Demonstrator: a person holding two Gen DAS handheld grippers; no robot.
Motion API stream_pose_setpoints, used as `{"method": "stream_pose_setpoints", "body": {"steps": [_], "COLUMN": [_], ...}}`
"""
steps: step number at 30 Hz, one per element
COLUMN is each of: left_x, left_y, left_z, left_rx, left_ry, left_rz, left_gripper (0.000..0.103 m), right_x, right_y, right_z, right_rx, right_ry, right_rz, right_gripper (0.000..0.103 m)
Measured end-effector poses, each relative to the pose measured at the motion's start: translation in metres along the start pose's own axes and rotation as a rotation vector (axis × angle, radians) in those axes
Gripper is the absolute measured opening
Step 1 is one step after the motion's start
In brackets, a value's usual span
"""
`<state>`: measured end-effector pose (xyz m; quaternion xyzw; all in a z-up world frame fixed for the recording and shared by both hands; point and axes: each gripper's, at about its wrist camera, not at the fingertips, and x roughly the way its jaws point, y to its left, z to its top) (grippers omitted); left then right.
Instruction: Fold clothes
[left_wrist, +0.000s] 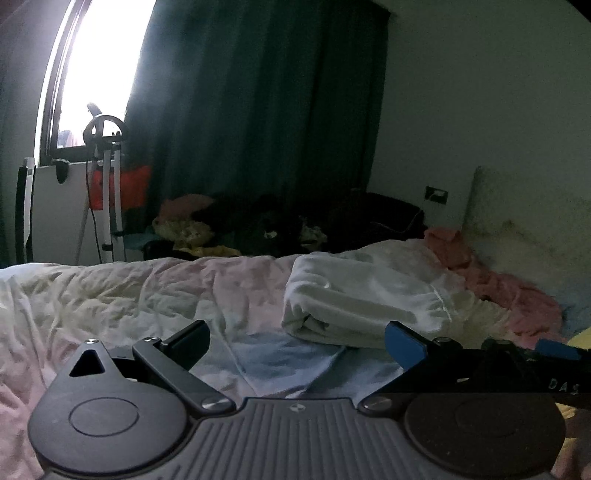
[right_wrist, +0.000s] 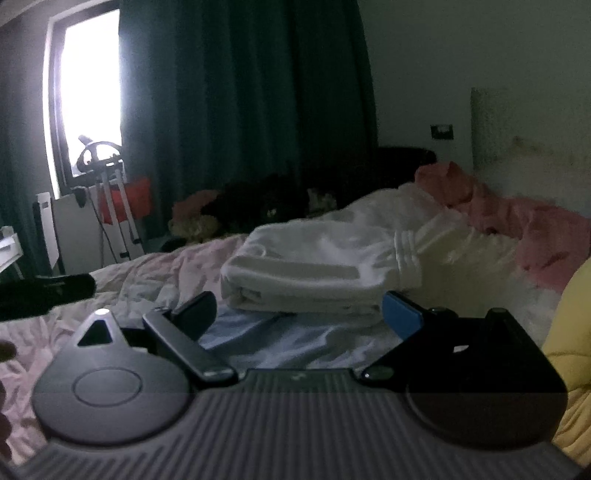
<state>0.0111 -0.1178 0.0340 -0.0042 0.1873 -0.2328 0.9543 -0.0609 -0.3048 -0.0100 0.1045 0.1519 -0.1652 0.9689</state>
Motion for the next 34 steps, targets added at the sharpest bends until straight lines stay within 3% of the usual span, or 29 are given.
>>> {"method": "stream_pose_setpoints", "body": {"steps": [34], "left_x": [-0.011], "left_y": [-0.009], "left_z": [0.002], "left_rx": [0.015], "left_ry": [-0.003], "left_rz": [-0.019], "left_gripper": [0.103], "right_x": [-0.005], "right_y": [-0.003], "right_z": [-0.002], "right_rx": [0.043], "right_ry": [0.016], "right_rz": [-0.009], "right_gripper": [0.098]}}
